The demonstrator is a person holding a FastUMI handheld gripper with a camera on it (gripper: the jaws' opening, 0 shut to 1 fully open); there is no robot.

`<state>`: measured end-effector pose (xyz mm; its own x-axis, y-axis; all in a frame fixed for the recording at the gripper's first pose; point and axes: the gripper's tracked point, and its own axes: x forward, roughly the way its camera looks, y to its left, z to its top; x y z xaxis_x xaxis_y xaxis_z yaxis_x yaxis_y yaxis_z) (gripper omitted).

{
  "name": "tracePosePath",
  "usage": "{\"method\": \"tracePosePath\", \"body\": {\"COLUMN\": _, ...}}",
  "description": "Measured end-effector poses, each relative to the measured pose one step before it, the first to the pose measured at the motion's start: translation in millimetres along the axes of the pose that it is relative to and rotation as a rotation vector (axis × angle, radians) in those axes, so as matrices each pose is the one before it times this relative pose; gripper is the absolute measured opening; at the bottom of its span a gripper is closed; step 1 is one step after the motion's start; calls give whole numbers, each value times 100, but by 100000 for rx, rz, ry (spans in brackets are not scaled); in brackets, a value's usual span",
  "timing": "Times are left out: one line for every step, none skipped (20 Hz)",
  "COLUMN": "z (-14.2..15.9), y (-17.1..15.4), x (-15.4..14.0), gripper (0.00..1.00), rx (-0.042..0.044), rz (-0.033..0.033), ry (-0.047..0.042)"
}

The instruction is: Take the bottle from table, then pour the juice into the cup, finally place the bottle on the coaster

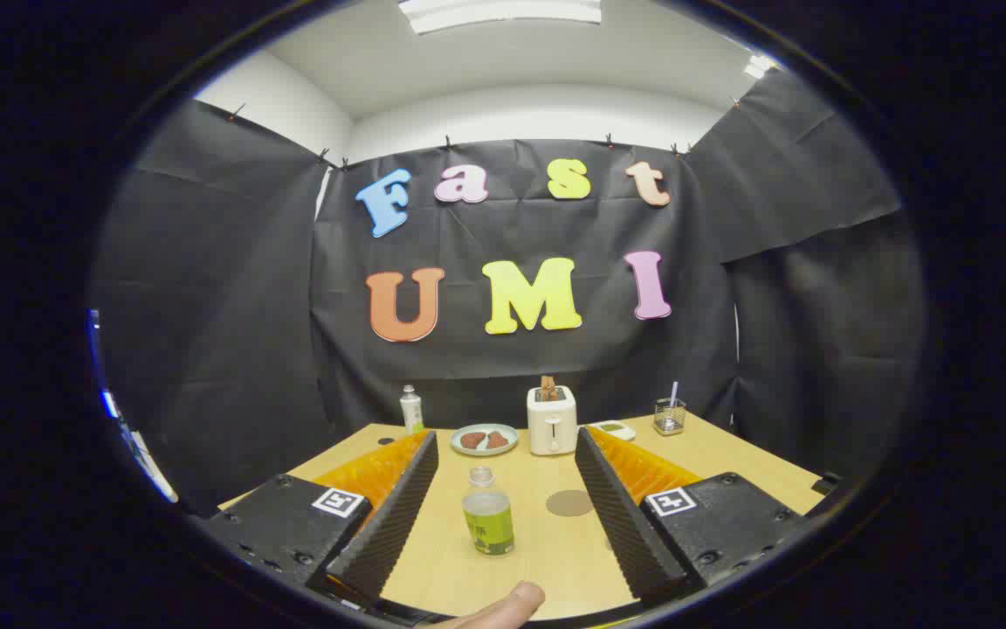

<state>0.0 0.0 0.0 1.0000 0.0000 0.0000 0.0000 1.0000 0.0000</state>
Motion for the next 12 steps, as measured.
{"method": "tracePosePath", "body": {"z": -74, "y": -77, "x": 41, "gripper": 100, "rx": -378, "rz": -561, "ry": -117}}
{"method": "tracePosePath", "body": {"z": -221, "y": 112, "x": -21, "gripper": 100, "rx": -93, "rz": -433, "ry": 219}}
{"method": "tracePosePath", "body": {"z": 1, "y": 58, "x": 13, "gripper": 100, "rx": 100, "rz": 38, "ry": 302}}
{"method": "tracePosePath", "body": {"z": -5, "y": 203, "x": 36, "gripper": 100, "rx": -98, "rz": 66, "ry": -56}}
{"method": "tracePosePath", "body": {"z": 97, "y": 135, "x": -26, "gripper": 100, "rx": -351, "rz": 116, "ry": -200}}
{"method": "tracePosePath", "body": {"z": -47, "y": 83, "x": 34, "gripper": 100, "rx": -318, "rz": -101, "ry": -153}}
{"method": "tracePosePath", "body": {"z": 33, "y": 52, "x": 48, "gripper": 100, "rx": -140, "rz": -78, "ry": 10}}
{"method": "tracePosePath", "body": {"z": -242, "y": 83, "x": 101, "gripper": 100, "rx": 96, "rz": 54, "ry": 26}}
{"method": "tracePosePath", "body": {"z": -49, "y": 143, "x": 102, "gripper": 100, "rx": 58, "rz": 241, "ry": 106}}
{"method": "tracePosePath", "body": {"z": -239, "y": 140, "x": 125, "gripper": 100, "rx": -55, "rz": 167, "ry": 397}}
{"method": "tracePosePath", "body": {"z": -124, "y": 112, "x": 62, "gripper": 100, "rx": -470, "rz": -75, "ry": 156}}
{"method": "tracePosePath", "body": {"z": -165, "y": 97, "x": 68, "gripper": 100, "rx": -556, "rz": -191, "ry": 118}}
